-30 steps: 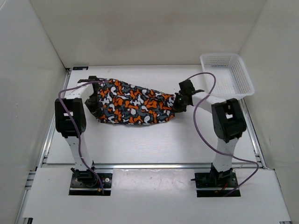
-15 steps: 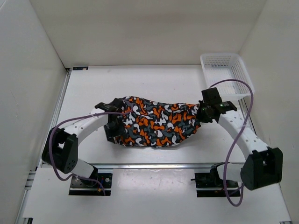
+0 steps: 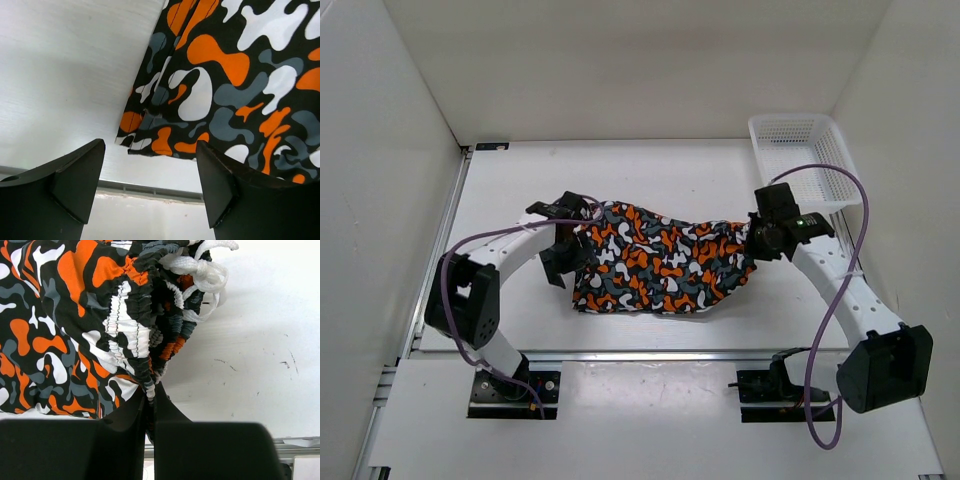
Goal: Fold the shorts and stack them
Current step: Fold the shorts
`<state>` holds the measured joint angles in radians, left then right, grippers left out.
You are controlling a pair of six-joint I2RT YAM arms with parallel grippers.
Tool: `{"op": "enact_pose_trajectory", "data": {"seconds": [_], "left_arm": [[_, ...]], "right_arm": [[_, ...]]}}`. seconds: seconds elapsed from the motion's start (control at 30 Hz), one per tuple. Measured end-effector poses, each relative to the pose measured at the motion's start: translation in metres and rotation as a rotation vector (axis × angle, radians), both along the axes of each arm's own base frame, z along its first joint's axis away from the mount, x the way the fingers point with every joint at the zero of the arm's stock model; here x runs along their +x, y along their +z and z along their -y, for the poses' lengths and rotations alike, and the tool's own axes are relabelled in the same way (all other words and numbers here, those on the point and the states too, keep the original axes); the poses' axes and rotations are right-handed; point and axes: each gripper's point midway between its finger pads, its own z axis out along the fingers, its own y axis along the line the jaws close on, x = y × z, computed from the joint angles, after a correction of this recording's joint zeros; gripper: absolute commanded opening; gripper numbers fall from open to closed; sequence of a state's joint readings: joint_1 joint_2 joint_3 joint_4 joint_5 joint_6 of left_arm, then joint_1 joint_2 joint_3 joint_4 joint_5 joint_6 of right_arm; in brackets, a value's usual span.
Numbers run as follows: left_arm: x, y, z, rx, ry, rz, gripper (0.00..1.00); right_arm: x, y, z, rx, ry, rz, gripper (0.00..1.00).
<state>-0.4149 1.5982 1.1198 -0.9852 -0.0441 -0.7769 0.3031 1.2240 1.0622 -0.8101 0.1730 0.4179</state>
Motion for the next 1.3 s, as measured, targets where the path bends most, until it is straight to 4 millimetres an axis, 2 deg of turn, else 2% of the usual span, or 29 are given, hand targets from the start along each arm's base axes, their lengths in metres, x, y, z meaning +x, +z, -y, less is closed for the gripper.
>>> {"op": "enact_pose_trajectory", "data": {"seconds": [0.07, 0.17, 0.2, 0.27, 0.3, 0.33, 0.43, 0.53, 0.87, 0.97, 1.07, 1.13, 1.17, 1.2, 1.23, 1.27, 1.3], "left_arm": [[0.001, -0.006, 0.000, 0.009, -0.011, -0.015, 0.80], [0.008, -0.015, 0.000, 0.019, -0.019, -0.032, 0.66], [0.012, -0.020, -0.001, 0.025, -0.017, -0.040, 0.47], [0.018, -0.032, -0.004, 0.038, -0.007, -0.056, 0.29], [0.020, -0.039, -0.005, 0.045, -0.006, -0.067, 0.15], [0.021, -0.044, -0.008, 0.053, 0.000, -0.078, 0.10], [0.023, -0.052, -0.012, 0.063, 0.000, -0.091, 0.10], [0.026, -0.054, -0.014, 0.060, 0.004, -0.085, 0.10], [0.039, -0.053, -0.020, 0.014, 0.025, -0.064, 0.10], [0.041, -0.052, -0.022, -0.005, 0.034, -0.060, 0.10], [0.044, -0.047, -0.027, -0.033, 0.052, -0.045, 0.10], [0.047, -0.039, -0.030, -0.063, 0.065, -0.028, 0.18], [0.049, -0.034, -0.032, -0.082, 0.072, -0.016, 0.23], [0.050, -0.028, -0.035, -0.100, 0.082, -0.004, 0.26], [0.049, -0.023, -0.039, -0.117, 0.093, 0.005, 0.35], [0.048, -0.017, -0.044, -0.130, 0.108, 0.016, 0.38], [0.046, -0.010, -0.048, -0.142, 0.122, 0.026, 0.43]], "right_arm": [[-0.001, 0.000, -0.002, -0.001, 0.007, -0.001, 0.00], [0.001, 0.009, -0.011, 0.002, 0.037, 0.013, 0.00], [0.004, 0.015, -0.017, 0.003, 0.054, 0.023, 0.00], [0.011, 0.028, -0.034, 0.008, 0.097, 0.049, 0.00], [0.015, 0.036, -0.043, 0.005, 0.120, 0.066, 0.00], [0.018, 0.042, -0.053, 0.005, 0.142, 0.080, 0.00], [0.030, 0.060, -0.087, -0.001, 0.212, 0.120, 0.00], [0.034, 0.067, -0.127, -0.017, 0.288, 0.134, 0.00], [0.039, 0.075, -0.273, -0.018, 0.509, 0.182, 0.00], [0.042, 0.068, -0.308, 0.007, 0.555, 0.181, 0.00], [0.048, 0.048, -0.334, 0.016, 0.587, 0.153, 0.00], [0.051, 0.031, -0.347, 0.018, 0.603, 0.127, 0.00], [0.053, 0.024, -0.352, 0.019, 0.609, 0.115, 0.04], [0.054, 0.015, -0.357, 0.022, 0.619, 0.100, 0.15], [0.054, 0.008, -0.363, 0.030, 0.629, 0.084, 0.34], [0.054, 0.000, -0.366, 0.037, 0.644, 0.066, 0.60], [0.052, -0.005, -0.369, 0.050, 0.661, 0.050, 0.68]]}}
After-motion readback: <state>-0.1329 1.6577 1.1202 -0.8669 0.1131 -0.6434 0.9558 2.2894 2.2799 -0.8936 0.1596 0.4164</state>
